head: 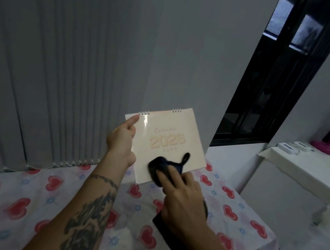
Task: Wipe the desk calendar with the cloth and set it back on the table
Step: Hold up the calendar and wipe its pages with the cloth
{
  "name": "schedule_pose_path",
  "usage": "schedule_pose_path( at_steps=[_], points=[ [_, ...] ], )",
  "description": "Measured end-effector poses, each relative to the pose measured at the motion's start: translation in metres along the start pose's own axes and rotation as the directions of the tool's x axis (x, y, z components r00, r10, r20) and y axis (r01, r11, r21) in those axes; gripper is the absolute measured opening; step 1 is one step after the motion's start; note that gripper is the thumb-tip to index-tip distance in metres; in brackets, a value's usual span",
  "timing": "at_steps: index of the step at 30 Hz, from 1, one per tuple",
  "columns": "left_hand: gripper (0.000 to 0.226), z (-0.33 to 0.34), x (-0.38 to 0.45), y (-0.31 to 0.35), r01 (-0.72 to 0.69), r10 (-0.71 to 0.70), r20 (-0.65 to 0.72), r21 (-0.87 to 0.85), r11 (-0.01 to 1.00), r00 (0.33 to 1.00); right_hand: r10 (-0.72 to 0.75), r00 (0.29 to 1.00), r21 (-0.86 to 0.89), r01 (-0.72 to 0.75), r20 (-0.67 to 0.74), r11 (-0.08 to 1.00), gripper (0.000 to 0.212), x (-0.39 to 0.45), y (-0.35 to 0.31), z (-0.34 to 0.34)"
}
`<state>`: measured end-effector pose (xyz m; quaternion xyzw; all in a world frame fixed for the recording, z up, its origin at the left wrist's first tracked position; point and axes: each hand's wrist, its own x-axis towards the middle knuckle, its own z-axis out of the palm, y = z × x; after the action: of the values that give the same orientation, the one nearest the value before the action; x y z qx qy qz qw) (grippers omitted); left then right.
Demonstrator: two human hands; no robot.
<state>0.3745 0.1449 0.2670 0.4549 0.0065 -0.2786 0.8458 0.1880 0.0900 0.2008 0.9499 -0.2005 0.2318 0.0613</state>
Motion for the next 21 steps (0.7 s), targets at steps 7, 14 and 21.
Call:
schedule_pose_path(
  at_steps=[7,14,21],
  points=[
    [0.033,-0.008,0.002,0.001,-0.043,0.041,0.048,0.041,0.998,0.998,0.139,0.99,-0.064,-0.139,0.006,0.988,0.062,0.017,0.029,-0.005],
    [0.046,-0.006,-0.003,-0.009,-0.176,0.169,0.054,0.154,0.972,0.984,0.212,0.977,-0.048,-0.212,-0.001,0.976,0.063,0.029,0.014,-0.007],
    [0.044,-0.002,-0.01,-0.034,-0.257,0.224,0.173,0.202,0.945,0.959,0.146,0.987,0.023,-0.145,-0.06,0.989,0.059,0.06,0.0,-0.006]
  ],
)
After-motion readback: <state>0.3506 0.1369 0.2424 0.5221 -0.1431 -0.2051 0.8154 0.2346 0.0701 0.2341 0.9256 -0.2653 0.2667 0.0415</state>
